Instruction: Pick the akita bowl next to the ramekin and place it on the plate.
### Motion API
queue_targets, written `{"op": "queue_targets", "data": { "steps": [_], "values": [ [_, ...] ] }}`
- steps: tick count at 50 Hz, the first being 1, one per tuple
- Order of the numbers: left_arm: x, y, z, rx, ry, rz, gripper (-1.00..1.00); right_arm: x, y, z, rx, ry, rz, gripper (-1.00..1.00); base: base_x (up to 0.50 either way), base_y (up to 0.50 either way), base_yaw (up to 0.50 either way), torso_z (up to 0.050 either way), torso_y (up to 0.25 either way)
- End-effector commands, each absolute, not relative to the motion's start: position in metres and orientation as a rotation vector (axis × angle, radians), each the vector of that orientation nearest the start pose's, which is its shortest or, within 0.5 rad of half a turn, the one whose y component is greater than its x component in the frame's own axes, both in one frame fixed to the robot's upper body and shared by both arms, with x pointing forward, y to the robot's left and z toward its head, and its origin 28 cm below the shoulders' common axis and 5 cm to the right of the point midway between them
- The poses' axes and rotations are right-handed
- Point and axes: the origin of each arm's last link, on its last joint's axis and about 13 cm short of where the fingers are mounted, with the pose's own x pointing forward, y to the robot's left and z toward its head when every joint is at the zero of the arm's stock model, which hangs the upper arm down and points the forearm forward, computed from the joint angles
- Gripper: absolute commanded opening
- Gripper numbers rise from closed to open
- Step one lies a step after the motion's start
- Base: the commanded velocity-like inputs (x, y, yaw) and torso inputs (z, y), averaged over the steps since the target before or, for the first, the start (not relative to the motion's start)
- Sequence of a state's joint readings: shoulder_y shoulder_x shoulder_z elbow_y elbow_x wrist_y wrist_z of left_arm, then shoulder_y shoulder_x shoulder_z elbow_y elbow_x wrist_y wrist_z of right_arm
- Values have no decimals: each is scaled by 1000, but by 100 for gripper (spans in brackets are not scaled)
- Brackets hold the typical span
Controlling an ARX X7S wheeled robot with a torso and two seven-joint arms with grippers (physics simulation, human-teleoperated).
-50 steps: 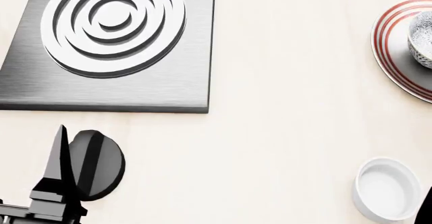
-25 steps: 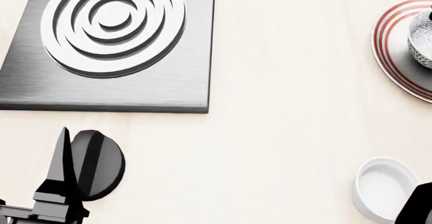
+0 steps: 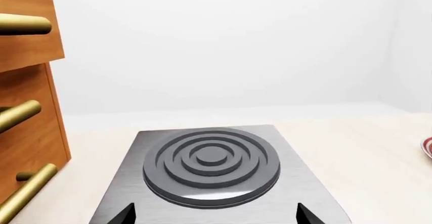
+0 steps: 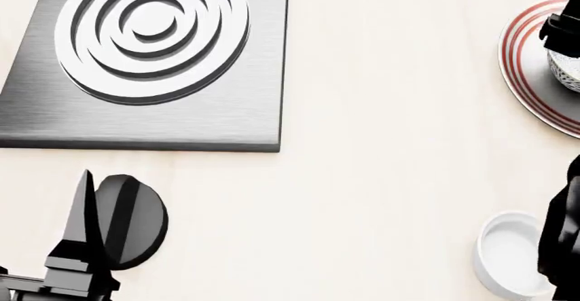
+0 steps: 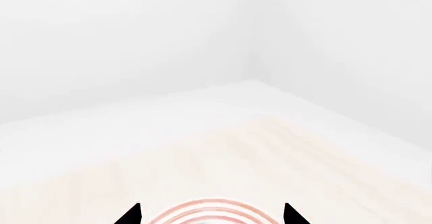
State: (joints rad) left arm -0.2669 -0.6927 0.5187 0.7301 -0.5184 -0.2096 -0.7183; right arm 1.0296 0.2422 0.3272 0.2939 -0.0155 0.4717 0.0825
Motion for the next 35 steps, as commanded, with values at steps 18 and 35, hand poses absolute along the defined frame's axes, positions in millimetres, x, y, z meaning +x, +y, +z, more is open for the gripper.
{"op": "queue_targets", "data": {
  "steps": [18,35],
  "values": [
    [188,205,158,34,-382,-90,100,309,-190,211,-115,-424,-407,100,0,0,0,0,0],
    [187,205,157,35,-383,-92,100,295,-167,188,-188,-452,-349,100,0,0,0,0,0]
  ]
}}
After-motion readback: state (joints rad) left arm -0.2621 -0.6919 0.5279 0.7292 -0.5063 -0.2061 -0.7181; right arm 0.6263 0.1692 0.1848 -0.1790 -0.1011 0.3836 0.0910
